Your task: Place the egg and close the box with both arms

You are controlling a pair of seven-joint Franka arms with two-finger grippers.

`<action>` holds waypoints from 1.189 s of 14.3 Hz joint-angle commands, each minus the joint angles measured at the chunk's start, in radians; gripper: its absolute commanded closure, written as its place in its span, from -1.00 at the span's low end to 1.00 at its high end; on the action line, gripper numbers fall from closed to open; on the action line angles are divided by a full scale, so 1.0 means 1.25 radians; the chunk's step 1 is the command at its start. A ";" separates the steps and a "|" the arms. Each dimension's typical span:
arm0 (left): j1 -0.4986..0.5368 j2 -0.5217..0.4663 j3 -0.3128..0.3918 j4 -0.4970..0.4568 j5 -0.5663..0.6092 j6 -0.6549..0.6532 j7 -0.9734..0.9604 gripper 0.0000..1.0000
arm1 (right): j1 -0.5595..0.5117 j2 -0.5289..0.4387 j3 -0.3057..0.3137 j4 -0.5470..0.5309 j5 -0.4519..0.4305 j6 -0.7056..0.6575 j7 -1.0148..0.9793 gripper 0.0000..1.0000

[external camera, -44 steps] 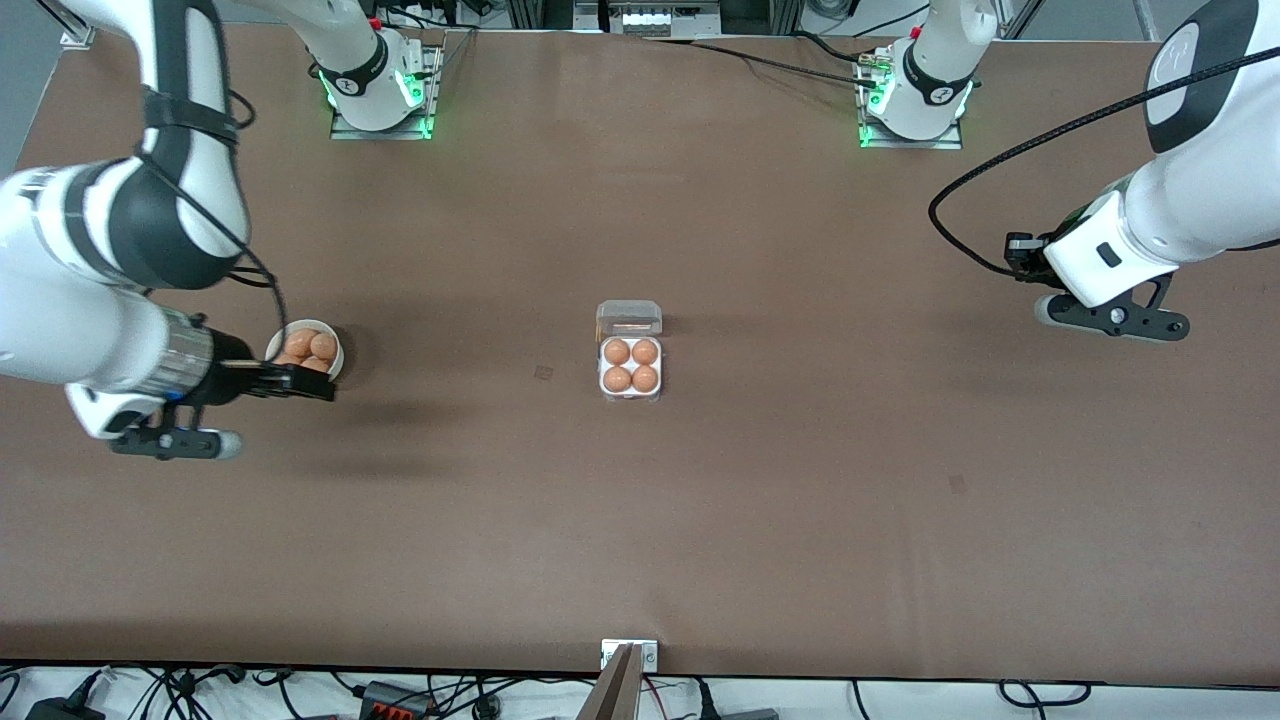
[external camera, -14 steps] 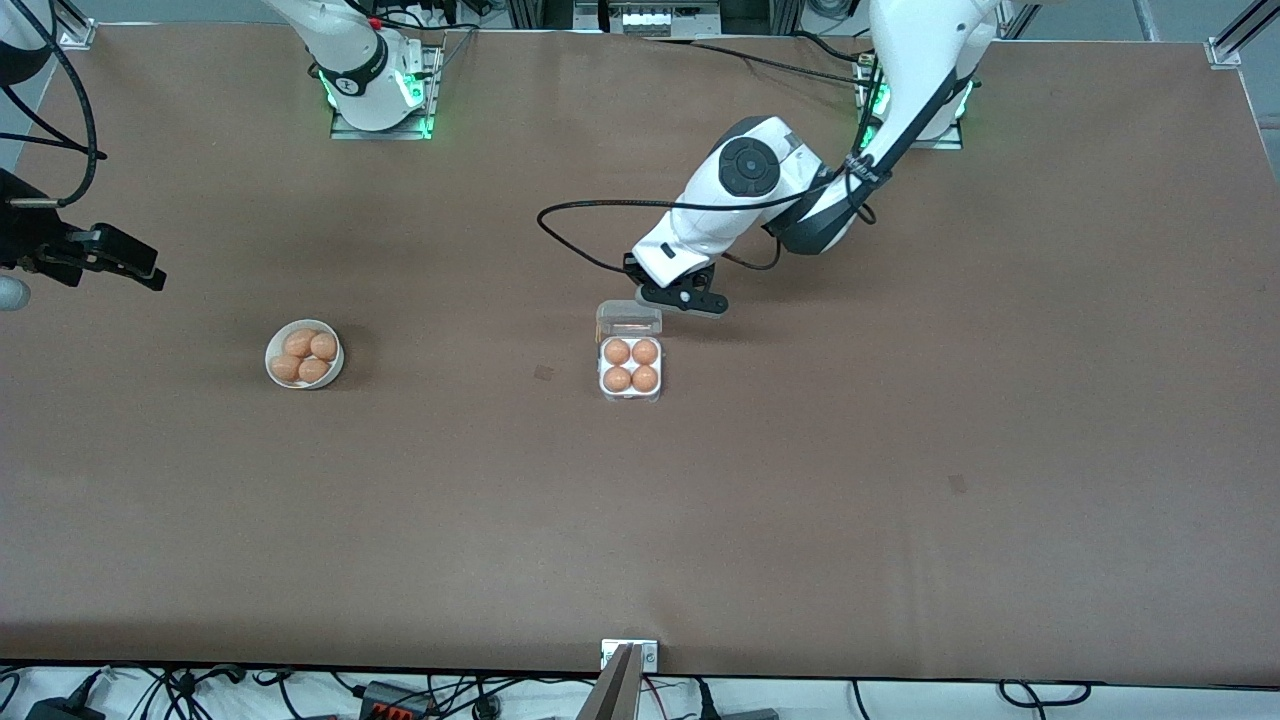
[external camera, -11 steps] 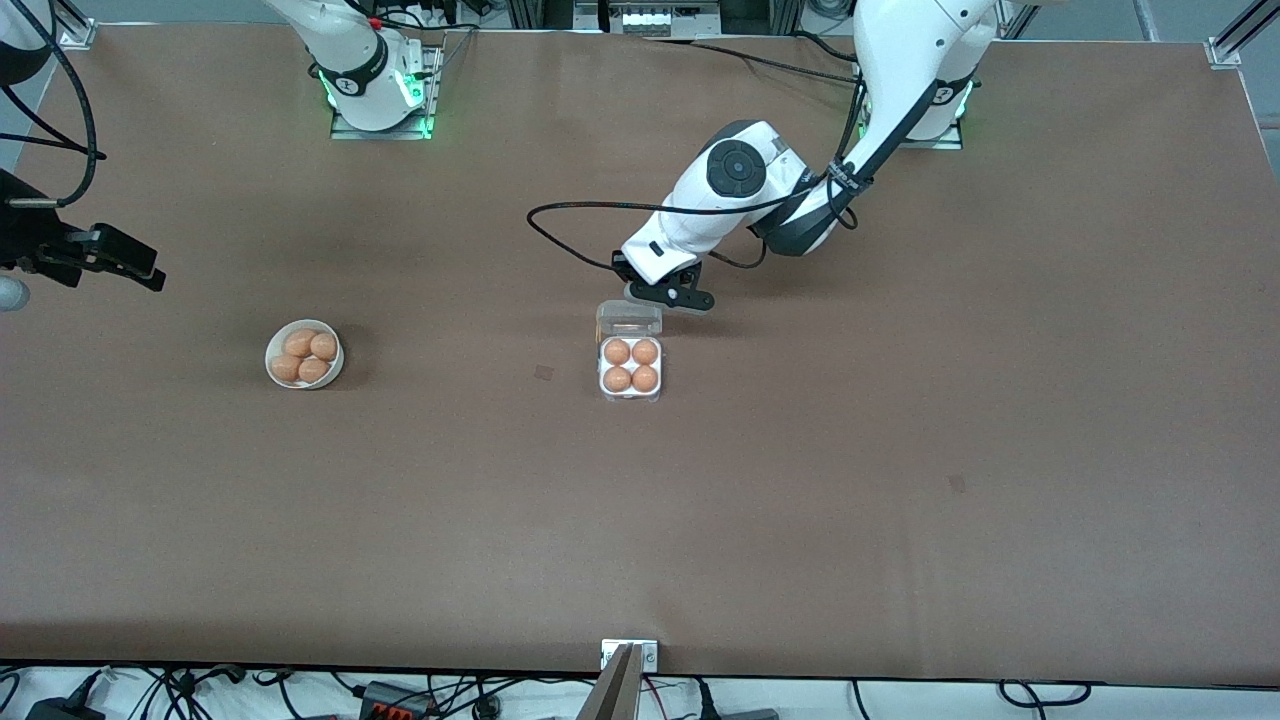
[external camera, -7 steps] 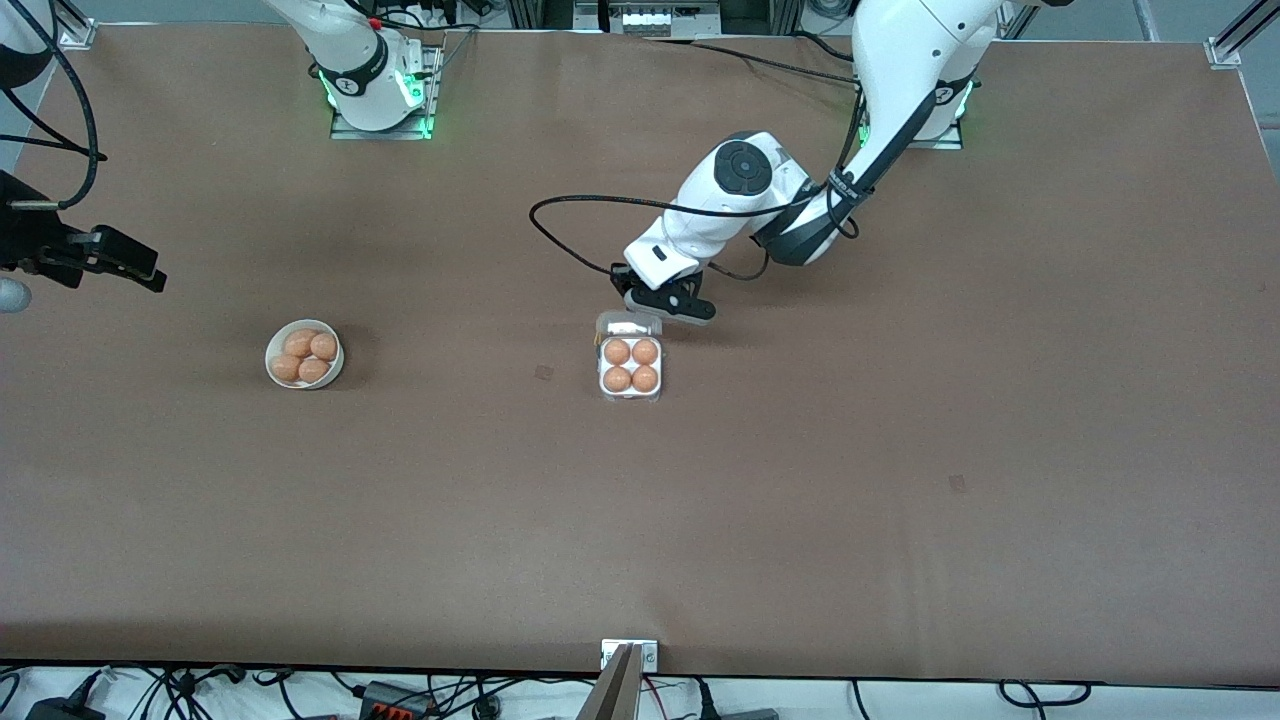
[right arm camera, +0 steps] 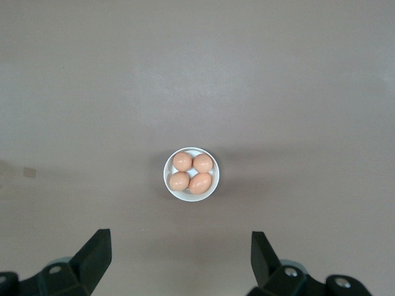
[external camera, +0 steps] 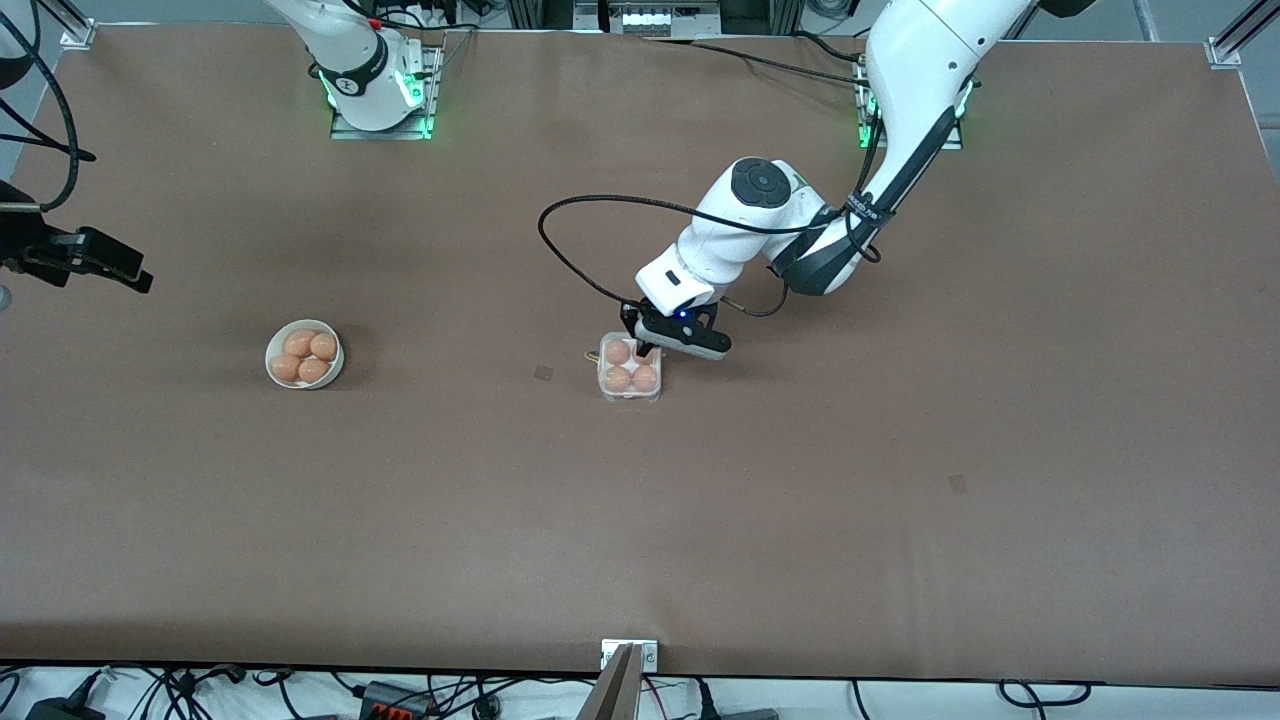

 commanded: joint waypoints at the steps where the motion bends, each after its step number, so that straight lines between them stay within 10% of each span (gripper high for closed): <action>1: 0.004 -0.053 -0.006 0.008 0.024 -0.145 -0.014 0.98 | -0.034 -0.007 0.043 -0.003 -0.007 -0.002 -0.009 -1.00; 9: -0.009 -0.126 -0.040 0.220 0.026 -0.963 0.069 0.86 | -0.029 -0.014 0.043 -0.004 -0.012 -0.012 -0.009 -1.00; 14: 0.003 -0.127 -0.035 0.266 0.112 -1.137 0.296 0.77 | -0.028 -0.015 0.042 -0.011 -0.012 -0.007 -0.006 -1.00; 15: 0.014 -0.127 -0.027 0.277 0.114 -1.144 0.345 0.65 | -0.028 -0.022 0.042 -0.013 -0.012 -0.009 -0.006 -1.00; 17: 0.072 -0.128 -0.030 0.323 0.114 -1.181 0.411 -0.42 | -0.028 -0.029 0.042 -0.020 -0.013 -0.012 -0.008 -1.00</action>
